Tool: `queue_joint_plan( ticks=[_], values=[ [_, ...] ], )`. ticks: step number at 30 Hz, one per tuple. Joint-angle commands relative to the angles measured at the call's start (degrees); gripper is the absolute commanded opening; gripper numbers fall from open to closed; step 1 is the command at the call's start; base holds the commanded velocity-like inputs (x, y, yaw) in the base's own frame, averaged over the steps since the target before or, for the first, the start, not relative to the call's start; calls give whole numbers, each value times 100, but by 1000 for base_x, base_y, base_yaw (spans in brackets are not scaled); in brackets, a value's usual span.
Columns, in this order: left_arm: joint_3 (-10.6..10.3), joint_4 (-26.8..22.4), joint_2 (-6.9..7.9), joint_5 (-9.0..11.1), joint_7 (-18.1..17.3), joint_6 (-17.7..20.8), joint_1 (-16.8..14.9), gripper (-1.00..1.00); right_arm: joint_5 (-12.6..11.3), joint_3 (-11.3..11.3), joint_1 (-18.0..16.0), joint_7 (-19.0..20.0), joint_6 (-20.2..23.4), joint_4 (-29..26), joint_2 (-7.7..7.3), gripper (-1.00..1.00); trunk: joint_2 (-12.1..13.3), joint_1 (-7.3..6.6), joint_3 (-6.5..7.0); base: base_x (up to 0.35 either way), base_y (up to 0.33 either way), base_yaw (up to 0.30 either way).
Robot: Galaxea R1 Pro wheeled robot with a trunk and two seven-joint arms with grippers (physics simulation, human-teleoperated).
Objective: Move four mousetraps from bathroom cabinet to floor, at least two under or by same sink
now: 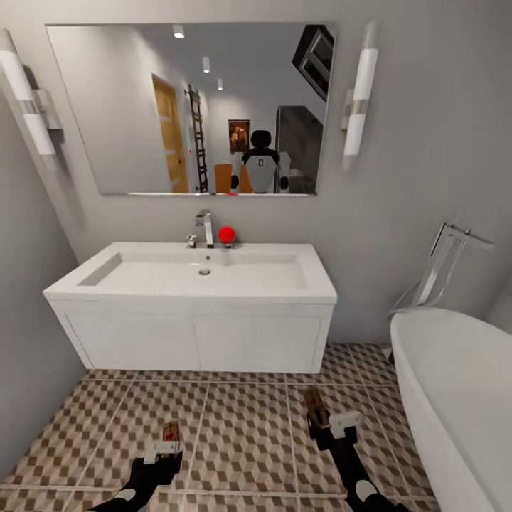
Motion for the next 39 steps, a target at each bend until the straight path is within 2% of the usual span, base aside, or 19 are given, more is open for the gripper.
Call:
queue_joint_plan(
  ticks=[1,29,39],
  values=[
    [48,24,4,-61,12,-38,-10,-100,-17,41,-6,-44,-15,6,-3,-100,-3,2,-5,220,0,0],
    [48,30,-66,-63,3,-31,-10,-100,-17,41,-6,-44,-15,6,-2,-100,-3,2,-5,25,0,0],
    [48,29,-66,-63,3,-32,-10,-100,-25,41,-6,-44,-15,6,-2,-100,-3,2,-5,-233,0,0]
  ],
)
